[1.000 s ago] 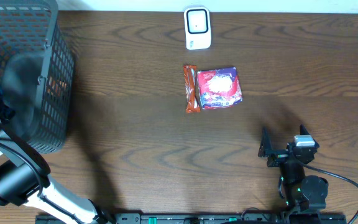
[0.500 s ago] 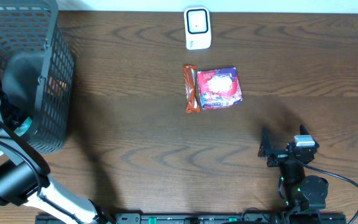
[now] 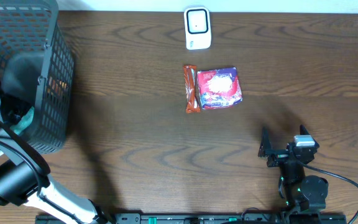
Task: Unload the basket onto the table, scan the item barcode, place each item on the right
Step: 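Grasp the mint-green wipes pack inside the basket with the left gripper, then lift the wipes pack out and carry it toward the scanner, then hold the wipes pack near the scanner, then lower it beside the snack bar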
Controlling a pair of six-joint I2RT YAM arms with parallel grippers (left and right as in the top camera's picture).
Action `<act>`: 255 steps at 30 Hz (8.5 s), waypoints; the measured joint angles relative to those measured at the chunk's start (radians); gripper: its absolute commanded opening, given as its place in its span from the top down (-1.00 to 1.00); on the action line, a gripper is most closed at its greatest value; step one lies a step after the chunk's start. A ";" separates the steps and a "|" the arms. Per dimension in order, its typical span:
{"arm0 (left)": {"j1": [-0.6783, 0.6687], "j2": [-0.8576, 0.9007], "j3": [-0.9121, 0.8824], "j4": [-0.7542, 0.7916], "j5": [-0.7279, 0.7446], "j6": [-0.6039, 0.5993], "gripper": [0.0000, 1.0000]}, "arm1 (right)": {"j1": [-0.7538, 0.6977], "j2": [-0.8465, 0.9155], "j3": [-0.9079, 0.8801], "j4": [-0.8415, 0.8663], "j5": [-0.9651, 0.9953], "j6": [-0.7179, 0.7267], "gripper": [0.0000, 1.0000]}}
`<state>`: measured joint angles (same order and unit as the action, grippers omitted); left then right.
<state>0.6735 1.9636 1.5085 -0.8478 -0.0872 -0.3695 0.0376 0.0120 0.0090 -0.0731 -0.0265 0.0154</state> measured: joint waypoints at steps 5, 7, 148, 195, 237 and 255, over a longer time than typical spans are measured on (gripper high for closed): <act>0.000 0.000 0.000 0.007 0.066 -0.004 -0.26 | 0.000 0.000 0.000 0.000 0.000 0.000 -0.99; 0.000 0.000 0.000 0.007 0.079 -0.020 -0.27 | 0.000 0.000 0.000 0.000 0.000 0.000 -0.99; -0.056 -0.206 -0.055 0.314 0.195 0.560 0.85 | 0.000 0.000 0.000 0.000 0.000 0.000 -0.99; -1.029 0.032 -0.032 0.355 0.394 0.021 0.85 | 0.000 0.000 0.000 0.000 0.000 0.000 -0.99; -1.093 0.080 -0.032 0.406 0.343 -0.001 -0.10 | 0.000 0.000 0.000 0.000 0.000 0.000 -0.99; -0.990 -0.232 -0.032 0.285 0.343 0.029 -0.45 | 0.000 0.000 0.000 0.000 0.000 0.000 -0.98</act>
<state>-0.3164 1.7313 1.4769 -0.5632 0.2558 -0.3401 0.0376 0.0120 0.0090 -0.0731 -0.0265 0.0154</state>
